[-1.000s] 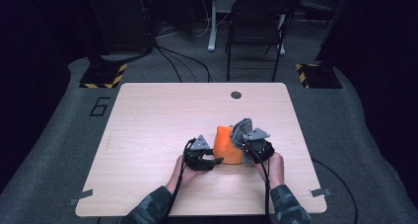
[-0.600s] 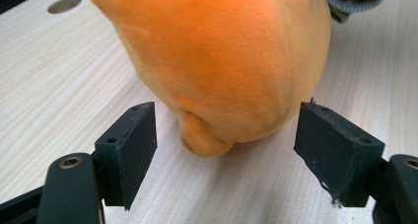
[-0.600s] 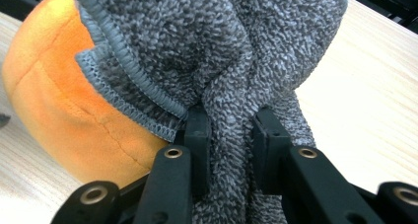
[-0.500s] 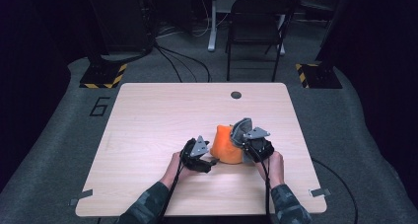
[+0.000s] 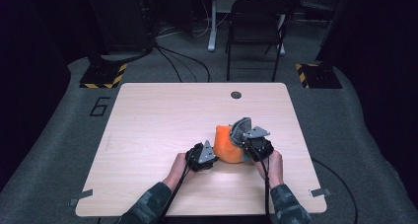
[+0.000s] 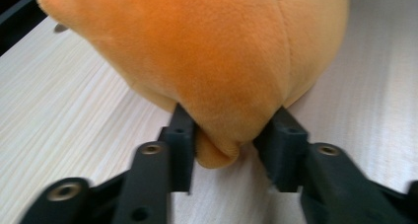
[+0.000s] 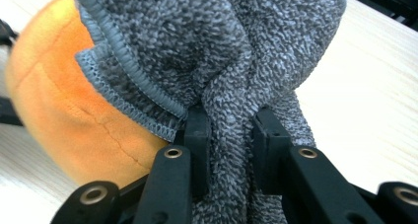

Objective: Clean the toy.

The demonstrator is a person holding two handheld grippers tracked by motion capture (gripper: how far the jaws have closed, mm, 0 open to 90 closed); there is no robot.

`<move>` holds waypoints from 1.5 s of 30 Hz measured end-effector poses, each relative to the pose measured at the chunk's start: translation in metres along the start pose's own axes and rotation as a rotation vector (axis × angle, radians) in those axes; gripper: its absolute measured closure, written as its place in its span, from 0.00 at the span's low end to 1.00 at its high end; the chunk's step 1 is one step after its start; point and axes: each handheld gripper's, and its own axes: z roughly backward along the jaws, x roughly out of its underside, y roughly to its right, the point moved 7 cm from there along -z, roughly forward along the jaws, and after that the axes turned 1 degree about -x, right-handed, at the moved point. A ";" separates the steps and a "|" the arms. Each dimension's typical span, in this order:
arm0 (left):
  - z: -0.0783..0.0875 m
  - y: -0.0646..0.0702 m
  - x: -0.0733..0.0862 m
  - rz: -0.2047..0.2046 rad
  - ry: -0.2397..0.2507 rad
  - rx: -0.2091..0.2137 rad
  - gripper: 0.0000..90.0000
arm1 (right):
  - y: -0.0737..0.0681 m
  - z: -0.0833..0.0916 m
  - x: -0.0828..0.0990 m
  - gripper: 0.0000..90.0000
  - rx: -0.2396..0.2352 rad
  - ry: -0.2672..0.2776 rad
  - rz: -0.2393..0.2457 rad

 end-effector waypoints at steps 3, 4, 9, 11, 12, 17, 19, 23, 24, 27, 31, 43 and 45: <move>0.001 0.000 -0.001 0.008 0.011 -0.009 0.81 | 0.007 0.010 -0.005 0.80 -0.005 0.049 -0.011; 0.001 0.000 0.000 0.007 0.011 -0.014 0.82 | 0.012 0.016 -0.006 0.80 0.011 0.057 -0.022; 0.002 0.002 0.000 0.003 0.026 -0.025 0.85 | 0.055 0.033 0.014 0.80 0.096 0.040 -0.106; 0.003 0.002 -0.002 0.014 0.043 -0.028 0.87 | 0.066 0.024 0.032 0.80 0.106 -0.011 -0.142; 0.003 0.001 -0.003 0.020 0.054 -0.030 0.87 | 0.070 0.019 0.038 0.80 0.113 -0.033 -0.169; 0.010 0.001 -0.015 0.121 0.096 0.026 0.88 | 0.078 0.016 0.043 0.80 0.116 -0.040 -0.195; 0.015 0.001 -0.022 0.155 0.106 0.043 0.88 | 0.079 0.020 0.040 0.80 0.119 -0.024 -0.193; 0.026 -0.002 -0.031 0.236 0.104 0.065 0.88 | 0.080 0.031 0.032 0.80 0.120 0.011 -0.196; 0.028 -0.002 -0.033 0.259 0.099 0.067 0.88 | 0.078 0.034 0.028 0.80 0.112 0.025 -0.197; 0.033 -0.006 -0.037 0.349 0.091 0.076 0.88 | 0.069 0.046 0.013 0.80 0.095 0.060 -0.182; 0.039 -0.008 -0.040 0.454 0.091 0.078 0.88 | 0.044 0.058 -0.008 0.79 0.050 0.087 -0.137; 0.034 0.010 -0.036 0.531 0.066 0.145 0.88 | -0.045 0.048 -0.032 0.78 -0.013 0.035 0.073; 0.031 0.012 -0.032 0.538 0.056 0.160 0.88 | -0.043 0.034 -0.022 0.78 -0.005 0.006 0.081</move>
